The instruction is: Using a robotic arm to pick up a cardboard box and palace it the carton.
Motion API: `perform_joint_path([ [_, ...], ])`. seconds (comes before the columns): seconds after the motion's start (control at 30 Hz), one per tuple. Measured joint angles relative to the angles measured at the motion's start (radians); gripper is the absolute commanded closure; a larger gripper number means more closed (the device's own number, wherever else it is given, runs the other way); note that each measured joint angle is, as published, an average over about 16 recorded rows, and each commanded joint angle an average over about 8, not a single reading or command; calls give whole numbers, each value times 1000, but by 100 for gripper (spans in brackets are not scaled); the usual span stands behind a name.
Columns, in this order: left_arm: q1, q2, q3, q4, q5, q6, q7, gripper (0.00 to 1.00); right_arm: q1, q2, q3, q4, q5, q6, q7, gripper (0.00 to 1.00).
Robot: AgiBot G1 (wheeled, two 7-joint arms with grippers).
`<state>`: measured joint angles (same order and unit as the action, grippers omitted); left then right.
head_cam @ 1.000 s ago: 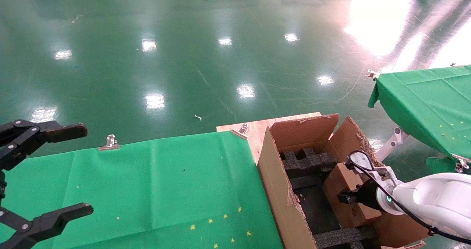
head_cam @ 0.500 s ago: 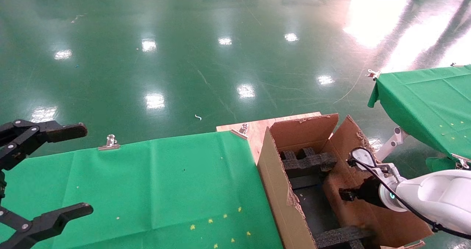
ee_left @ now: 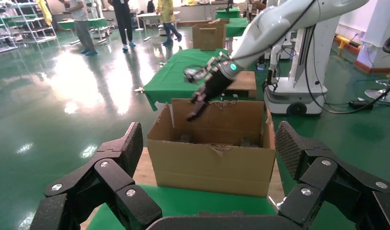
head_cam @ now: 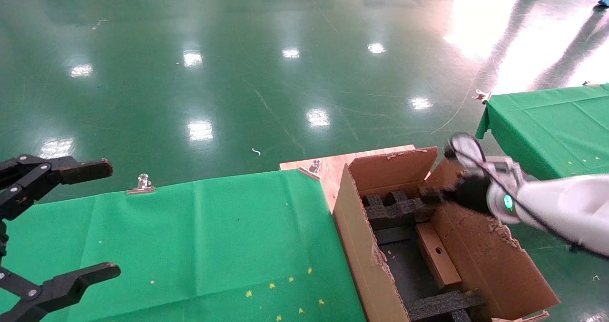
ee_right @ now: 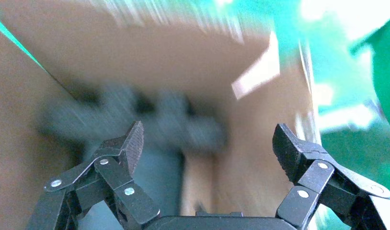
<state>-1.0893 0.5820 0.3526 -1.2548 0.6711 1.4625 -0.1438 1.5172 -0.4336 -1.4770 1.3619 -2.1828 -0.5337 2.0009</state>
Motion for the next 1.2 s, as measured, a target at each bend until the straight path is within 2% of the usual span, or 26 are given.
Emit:
perform_joint_path([
  [0.13,0,0,0,0,0,0,0,0,48,0,15,7,146,66,-103,0],
  [0.27,0,0,0,0,0,0,0,0,96,-4,30,12,330,97,-227,0],
  [0.43,0,0,0,0,0,0,0,0,151,-10,50,16,554,81,-365,0],
  [0.57,0,0,0,0,0,0,0,0,180,-13,65,16,672,45,-432,0],
  [0.77,0,0,0,0,0,0,0,0,192,-16,81,16,737,11,-469,0],
  [0.93,0,0,0,0,0,0,0,0,171,-20,109,13,741,-14,-495,0],
  [1.2,0,0,0,0,-1,0,0,0,107,-36,216,4,804,-105,-624,0],
])
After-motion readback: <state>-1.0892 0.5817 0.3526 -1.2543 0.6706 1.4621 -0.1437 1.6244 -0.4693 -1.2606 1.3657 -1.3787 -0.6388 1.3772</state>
